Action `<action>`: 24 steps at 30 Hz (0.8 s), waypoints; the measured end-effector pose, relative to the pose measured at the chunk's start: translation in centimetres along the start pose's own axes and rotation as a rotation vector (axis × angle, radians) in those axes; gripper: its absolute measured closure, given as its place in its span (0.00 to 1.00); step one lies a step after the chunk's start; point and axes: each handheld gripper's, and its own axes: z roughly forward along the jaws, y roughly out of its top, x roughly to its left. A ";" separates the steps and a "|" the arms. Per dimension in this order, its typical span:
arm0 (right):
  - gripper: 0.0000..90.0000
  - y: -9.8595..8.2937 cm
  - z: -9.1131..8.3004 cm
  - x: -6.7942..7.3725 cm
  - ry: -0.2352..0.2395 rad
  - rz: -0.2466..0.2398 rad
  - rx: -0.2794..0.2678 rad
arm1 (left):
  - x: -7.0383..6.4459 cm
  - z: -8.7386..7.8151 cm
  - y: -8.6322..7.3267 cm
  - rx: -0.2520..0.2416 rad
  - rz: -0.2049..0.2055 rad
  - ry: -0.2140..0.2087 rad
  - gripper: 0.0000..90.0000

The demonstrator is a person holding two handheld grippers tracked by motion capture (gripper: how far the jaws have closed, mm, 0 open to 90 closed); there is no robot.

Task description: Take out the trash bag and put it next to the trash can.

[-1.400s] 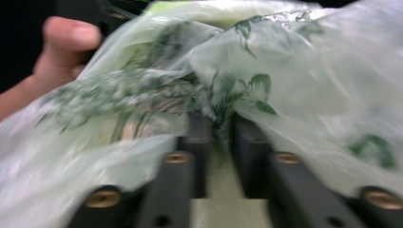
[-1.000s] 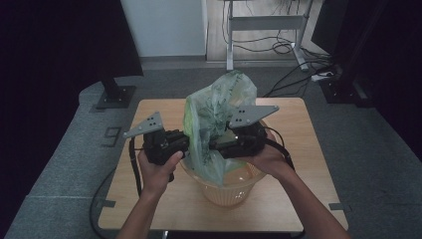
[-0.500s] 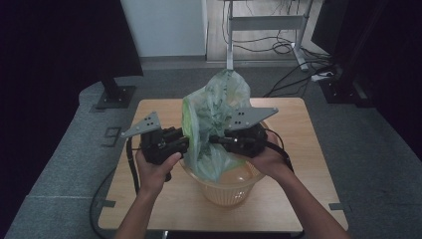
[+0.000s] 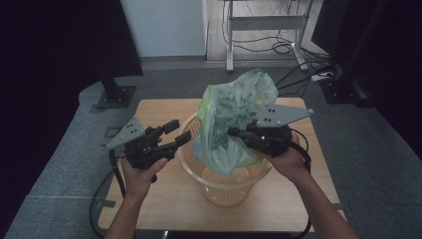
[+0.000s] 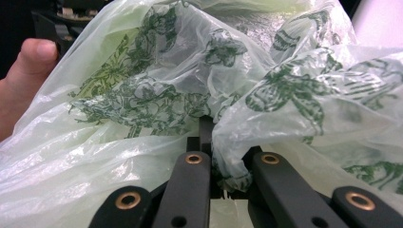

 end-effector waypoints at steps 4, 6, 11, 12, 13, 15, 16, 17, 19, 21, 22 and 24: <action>0.97 -0.1 -1.2 -0.5 -0.018 0.017 -0.022 | 0.4 -0.2 -0.3 0.028 0.005 0.040 0.49; 0.97 -0.1 -1.8 -0.8 -0.026 0.025 -0.031 | 0.5 -0.2 -0.4 0.052 0.024 0.078 0.49; 0.97 -0.6 -3.4 -1.3 -0.053 0.030 -0.043 | 0.6 -0.4 -0.7 0.069 0.032 0.104 0.48; 0.97 -0.8 -3.8 -1.4 -0.059 0.033 -0.050 | 0.6 -0.5 -0.8 0.071 0.034 0.105 0.48; 0.97 -0.9 -4.3 -1.6 -0.064 0.036 -0.057 | 0.7 -0.6 -0.9 0.072 0.034 0.108 0.47; 0.97 -1.1 -5.4 -1.9 -0.079 0.044 -0.076 | 0.8 -0.7 -1.0 0.076 0.036 0.114 0.47; 0.97 -1.2 -6.0 -2.0 -0.084 0.049 -0.086 | 0.9 -0.9 -1.1 0.076 0.034 0.117 0.47; 0.97 -1.2 -6.6 -2.2 -0.091 0.050 -0.096 | 1.0 -1.0 -1.2 0.076 0.033 0.119 0.47; 0.97 -1.2 -7.7 -2.4 -0.103 0.056 -0.111 | 1.2 -1.1 -1.3 0.076 0.026 0.121 0.47; 0.97 -1.2 -8.8 -2.6 -0.118 0.056 -0.124 | 1.4 -1.3 -1.4 0.077 0.023 0.122 0.47; 0.97 -1.1 -9.2 -2.7 -0.124 0.055 -0.128 | 1.4 -1.3 -1.4 0.077 0.021 0.124 0.47; 0.97 -1.0 -10.0 -2.7 -0.137 0.051 -0.132 | 1.6 -1.3 -1.5 0.078 0.017 0.127 0.47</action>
